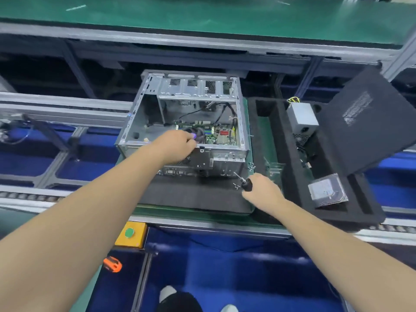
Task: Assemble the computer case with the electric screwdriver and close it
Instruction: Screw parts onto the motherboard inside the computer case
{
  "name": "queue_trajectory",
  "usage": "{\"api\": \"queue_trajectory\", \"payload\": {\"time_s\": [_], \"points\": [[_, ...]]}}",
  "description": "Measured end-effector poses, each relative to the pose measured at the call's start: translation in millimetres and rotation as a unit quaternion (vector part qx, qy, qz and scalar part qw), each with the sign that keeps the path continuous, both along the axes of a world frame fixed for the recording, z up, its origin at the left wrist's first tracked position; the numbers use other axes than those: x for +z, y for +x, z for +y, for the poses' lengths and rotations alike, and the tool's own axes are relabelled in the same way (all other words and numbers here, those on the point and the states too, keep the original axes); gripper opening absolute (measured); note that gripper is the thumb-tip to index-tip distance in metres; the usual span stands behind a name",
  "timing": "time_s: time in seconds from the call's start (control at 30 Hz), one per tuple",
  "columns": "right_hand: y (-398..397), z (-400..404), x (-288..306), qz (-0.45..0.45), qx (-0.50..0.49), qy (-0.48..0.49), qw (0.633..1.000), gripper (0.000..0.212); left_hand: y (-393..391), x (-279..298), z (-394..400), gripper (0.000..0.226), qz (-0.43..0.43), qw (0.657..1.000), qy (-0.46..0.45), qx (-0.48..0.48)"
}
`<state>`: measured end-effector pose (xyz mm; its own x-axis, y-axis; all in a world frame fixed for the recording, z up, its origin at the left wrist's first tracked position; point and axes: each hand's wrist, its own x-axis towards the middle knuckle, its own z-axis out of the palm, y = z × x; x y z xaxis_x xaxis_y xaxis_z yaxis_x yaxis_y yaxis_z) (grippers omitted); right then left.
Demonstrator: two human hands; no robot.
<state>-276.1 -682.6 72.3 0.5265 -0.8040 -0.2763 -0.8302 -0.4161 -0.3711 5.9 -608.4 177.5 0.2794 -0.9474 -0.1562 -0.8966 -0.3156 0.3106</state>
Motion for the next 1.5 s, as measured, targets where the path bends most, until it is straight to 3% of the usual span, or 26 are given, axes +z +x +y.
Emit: {"api": "queue_trajectory", "payload": {"time_s": [0.13,0.43,0.97,1.13,1.3,1.5], "points": [[8.5,-1.0,-13.7,0.029,0.014,-0.03,0.999,0.011,-5.2,-3.0,3.3,0.033,-0.02,0.999,-0.017,0.022],[20.3,-14.1,-30.4,0.031,0.003,-0.058,0.998,0.008,-10.9,-8.0,0.9,0.031,-0.051,0.997,-0.019,0.046],[19.6,-20.5,-40.2,0.012,0.019,-0.067,0.997,0.021,-2.9,-12.4,2.0,0.031,-0.012,0.998,-0.051,0.03],[20.7,-21.9,-38.6,0.003,0.01,-0.041,0.999,0.011,-3.6,-13.7,0.4,0.031,-0.015,0.998,-0.051,0.029],[21.6,-21.9,-37.2,0.017,0.015,-0.046,0.999,0.024,-7.3,-11.3,-2.4,0.03,-0.033,0.998,-0.041,0.022],[21.3,-20.9,-35.9,0.031,0.018,-0.061,0.997,0.025,-8.4,-11.1,-1.0,0.031,-0.03,0.998,-0.038,0.028]]}}
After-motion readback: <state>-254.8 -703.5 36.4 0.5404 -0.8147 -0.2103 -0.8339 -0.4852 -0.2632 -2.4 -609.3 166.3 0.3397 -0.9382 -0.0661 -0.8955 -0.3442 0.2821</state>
